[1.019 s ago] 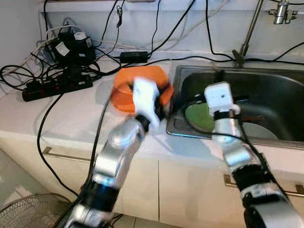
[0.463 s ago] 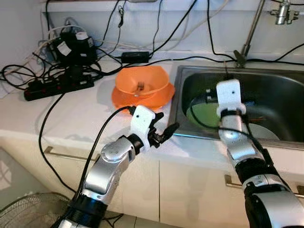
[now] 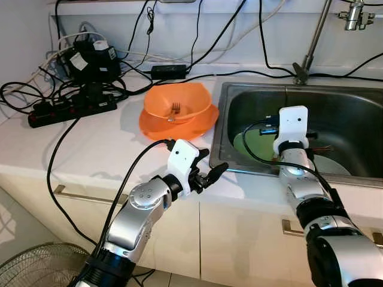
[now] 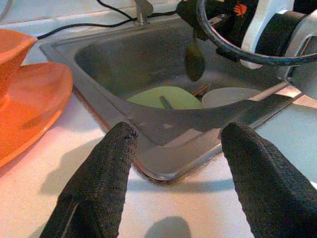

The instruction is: Kitchen organization

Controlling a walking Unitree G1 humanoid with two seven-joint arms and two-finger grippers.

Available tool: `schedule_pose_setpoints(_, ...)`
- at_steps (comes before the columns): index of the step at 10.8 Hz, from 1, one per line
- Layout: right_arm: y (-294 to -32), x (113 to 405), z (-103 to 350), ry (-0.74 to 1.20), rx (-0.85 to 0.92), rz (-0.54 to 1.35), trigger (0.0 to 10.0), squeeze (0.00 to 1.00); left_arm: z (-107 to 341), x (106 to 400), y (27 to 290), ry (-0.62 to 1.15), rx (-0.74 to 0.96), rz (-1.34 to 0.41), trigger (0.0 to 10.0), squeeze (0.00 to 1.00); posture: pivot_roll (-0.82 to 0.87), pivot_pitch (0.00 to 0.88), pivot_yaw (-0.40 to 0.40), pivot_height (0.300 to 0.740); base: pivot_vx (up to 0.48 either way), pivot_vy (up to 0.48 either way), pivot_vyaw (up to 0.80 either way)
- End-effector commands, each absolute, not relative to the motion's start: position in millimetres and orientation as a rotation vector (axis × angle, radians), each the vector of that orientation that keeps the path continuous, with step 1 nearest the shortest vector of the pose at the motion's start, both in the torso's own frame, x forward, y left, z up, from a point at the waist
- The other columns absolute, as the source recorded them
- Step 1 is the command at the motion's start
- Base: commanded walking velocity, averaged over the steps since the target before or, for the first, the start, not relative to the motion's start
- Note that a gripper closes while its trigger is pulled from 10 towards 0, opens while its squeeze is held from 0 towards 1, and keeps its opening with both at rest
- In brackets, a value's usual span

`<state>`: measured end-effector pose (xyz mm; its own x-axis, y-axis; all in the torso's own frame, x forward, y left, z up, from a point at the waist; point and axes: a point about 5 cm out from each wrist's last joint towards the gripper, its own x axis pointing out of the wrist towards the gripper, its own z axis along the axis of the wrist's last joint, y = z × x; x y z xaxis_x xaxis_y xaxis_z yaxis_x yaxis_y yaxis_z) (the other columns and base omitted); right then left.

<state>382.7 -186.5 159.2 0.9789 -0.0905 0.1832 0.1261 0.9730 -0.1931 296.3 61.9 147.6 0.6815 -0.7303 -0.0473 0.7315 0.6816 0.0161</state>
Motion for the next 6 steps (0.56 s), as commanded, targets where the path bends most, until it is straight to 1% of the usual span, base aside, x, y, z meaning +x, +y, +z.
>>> schedule_pose_setpoints(1,-183.8,388.6,177.8,-0.235,-0.147,-0.068,10.0,0.0,148.2,293.4,61.5,0.04,0.038,-0.838,10.0,0.0,0.07,0.0,0.09,0.74,0.0,0.0,0.0)
schedule_pose_setpoints(2,-185.6,391.1,189.1,-0.263,-0.088,0.033,10.0,0.0,148.1,292.6,61.6,0.041,0.035,-0.846,10.0,0.0,0.06,0.0,0.089,0.74,0.0,0.0,0.0)
schedule_pose_setpoints(3,-188.9,392.2,193.0,-0.259,-0.074,0.095,10.0,0.0,148.3,292.4,61.1,0.041,0.033,-0.85,10.0,0.0,0.06,0.0,0.087,0.74,0.0,0.0,0.0)
schedule_pose_setpoints(5,-194.9,390.2,189.5,-0.245,-0.074,0.153,10.0,0.0,148.3,292.5,59.0,0.038,0.024,-0.857,10.0,0.0,0.06,0.0,0.088,0.74,0.0,0.0,0.0)
schedule_pose_setpoints(6,-197.9,387.5,182.3,-0.222,-0.022,0.198,10.0,0.0,147.6,291.5,57.6,0.04,0.026,-0.864,10.0,0.0,0.06,0.0,0.09,0.74,0.0,0.0,0.0)
